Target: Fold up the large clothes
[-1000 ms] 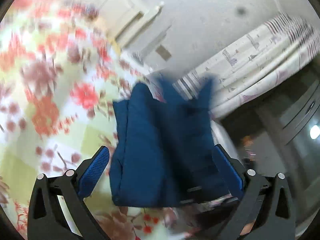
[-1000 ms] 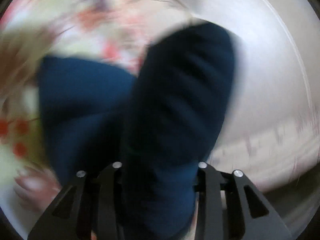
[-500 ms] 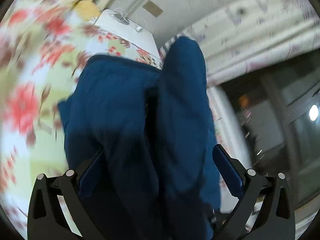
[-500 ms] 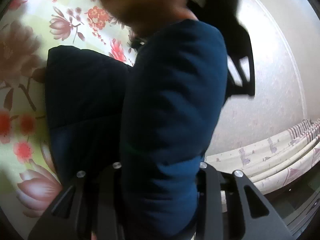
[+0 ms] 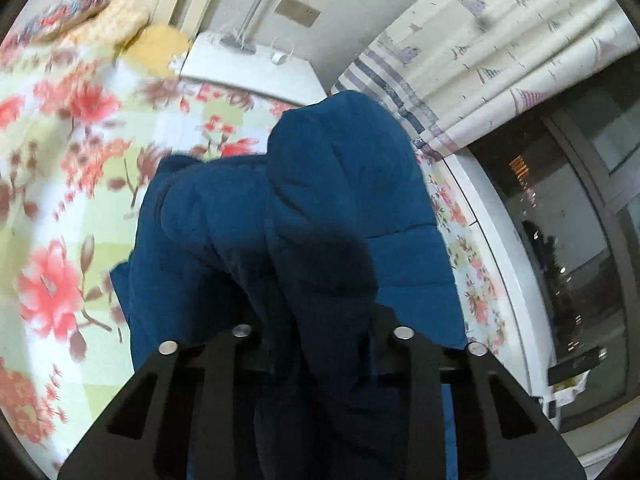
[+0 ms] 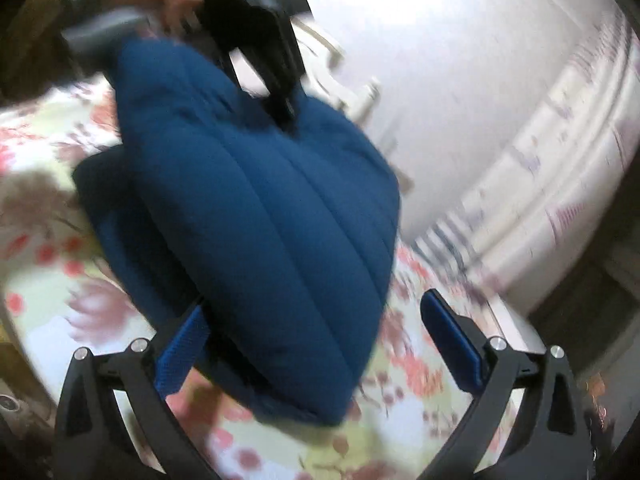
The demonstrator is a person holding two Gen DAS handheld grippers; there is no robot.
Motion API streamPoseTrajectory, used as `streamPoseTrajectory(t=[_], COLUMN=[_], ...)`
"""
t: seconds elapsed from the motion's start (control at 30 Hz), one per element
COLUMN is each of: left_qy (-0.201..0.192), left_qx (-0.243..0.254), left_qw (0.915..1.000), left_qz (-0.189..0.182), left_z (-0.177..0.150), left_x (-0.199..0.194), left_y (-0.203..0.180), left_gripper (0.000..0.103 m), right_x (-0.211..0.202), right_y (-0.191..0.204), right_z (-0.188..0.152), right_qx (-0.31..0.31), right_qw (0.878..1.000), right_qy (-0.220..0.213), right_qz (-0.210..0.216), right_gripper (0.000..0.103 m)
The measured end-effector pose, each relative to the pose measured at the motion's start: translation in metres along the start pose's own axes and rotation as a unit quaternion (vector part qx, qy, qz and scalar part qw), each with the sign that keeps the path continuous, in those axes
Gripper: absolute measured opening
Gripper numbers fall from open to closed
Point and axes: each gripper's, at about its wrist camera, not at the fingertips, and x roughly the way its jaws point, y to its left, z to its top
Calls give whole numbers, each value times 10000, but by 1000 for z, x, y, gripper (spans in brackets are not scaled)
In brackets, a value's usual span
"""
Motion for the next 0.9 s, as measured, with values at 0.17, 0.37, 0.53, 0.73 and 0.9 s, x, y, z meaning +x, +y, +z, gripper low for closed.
streamPoseTrajectory(t=[0.17,0.37,0.53,0.73,0.9], left_qy=[-348,-622,-646,-837,-1030], left_qx=[643,874,66,269,-25], left_qw=[9968,9932,9979,9959,9947], left_qz=[324,441,-25,217,-9], left_z=[12,11,-22,-29,-34], left_x=[-28,-49,-24,-26,-25], left_y=[-40,-25,63,59,61], left_gripper=[20,20,23,27,27], right_x=[27,29,29,-17,-32], right_y=[5,2,-14,-53,-69], right_z=[-3,0,4,19,81], right_qx=[274,267,226,71,1229], right_qw=[9959,9942,9916,9774,9587], right_qy=[774,908,996,456,-421], right_qz=[377,509,794,2062,2532], right_gripper=[100,98,98,95,94])
